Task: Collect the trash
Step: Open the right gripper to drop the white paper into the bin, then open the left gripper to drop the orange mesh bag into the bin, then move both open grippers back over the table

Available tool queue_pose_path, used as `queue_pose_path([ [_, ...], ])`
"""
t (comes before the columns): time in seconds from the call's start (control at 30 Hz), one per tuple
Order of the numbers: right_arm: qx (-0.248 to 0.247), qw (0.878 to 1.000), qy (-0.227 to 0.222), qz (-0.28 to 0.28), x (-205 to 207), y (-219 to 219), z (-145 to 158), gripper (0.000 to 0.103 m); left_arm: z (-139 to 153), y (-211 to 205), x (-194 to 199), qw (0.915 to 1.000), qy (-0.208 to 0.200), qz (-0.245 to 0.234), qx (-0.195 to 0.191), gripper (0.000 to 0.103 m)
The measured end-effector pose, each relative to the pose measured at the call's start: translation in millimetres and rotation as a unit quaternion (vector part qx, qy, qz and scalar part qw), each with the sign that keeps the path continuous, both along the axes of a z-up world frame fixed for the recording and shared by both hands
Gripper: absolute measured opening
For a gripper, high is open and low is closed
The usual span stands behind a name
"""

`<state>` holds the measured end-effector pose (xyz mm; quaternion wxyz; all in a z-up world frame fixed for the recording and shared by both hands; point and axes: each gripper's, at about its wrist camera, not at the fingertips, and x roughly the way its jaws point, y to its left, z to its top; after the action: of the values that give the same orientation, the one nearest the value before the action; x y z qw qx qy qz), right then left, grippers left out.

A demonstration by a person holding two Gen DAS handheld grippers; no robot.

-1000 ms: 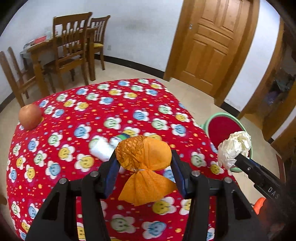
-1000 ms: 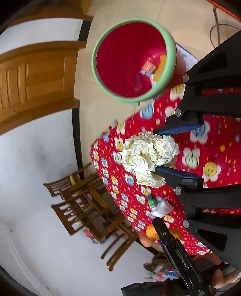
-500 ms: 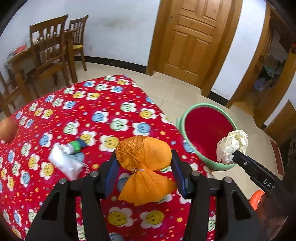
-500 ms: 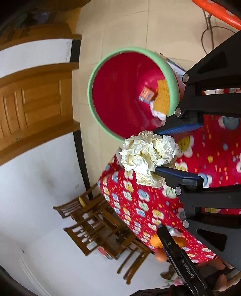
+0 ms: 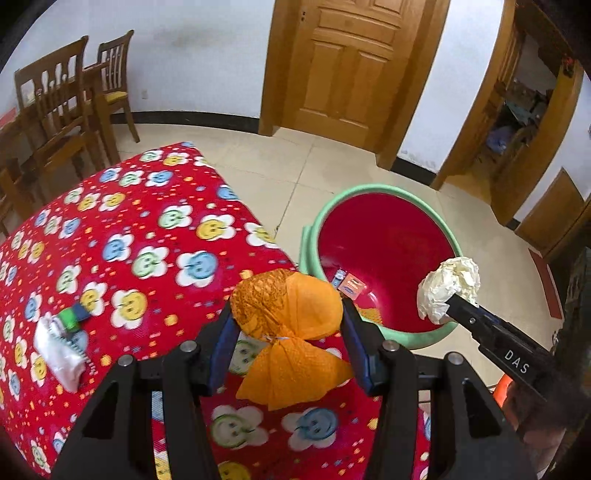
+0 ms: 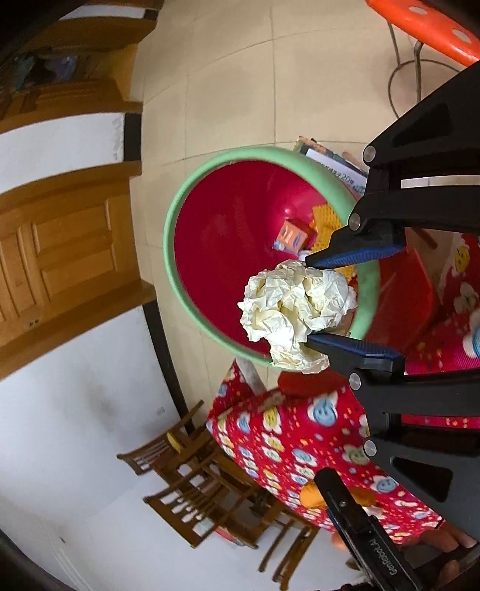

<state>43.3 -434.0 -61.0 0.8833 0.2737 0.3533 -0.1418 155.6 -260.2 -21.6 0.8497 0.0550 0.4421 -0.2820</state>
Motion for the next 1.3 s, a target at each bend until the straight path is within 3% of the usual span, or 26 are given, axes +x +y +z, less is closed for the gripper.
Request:
queue_pose_path([
  [0.23,0.005,1.0,0.0,-0.014,-3,-18,-7,0.046,-8,-27,3,0.9998,0.004,-0.019,0.011,0.054],
  [0.77,-0.013,0.999,-0.011,-0.042,-19,-35,-3,0.05,-27,-83,7,0.9976,0.012,-0.066,0.016,0.058],
  [1.07,-0.005,0.999,-0.013,-0.048,-23,-41,-5,0.05,-26,-92,3,0.9979,0.009,-0.061,0.017,0.068],
  [1.3,-0.006,0.999,-0.016,-0.048,-26,-41,-2,0.05,-19,-89,1,0.9982,0.004,-0.057,0.016,0.069],
])
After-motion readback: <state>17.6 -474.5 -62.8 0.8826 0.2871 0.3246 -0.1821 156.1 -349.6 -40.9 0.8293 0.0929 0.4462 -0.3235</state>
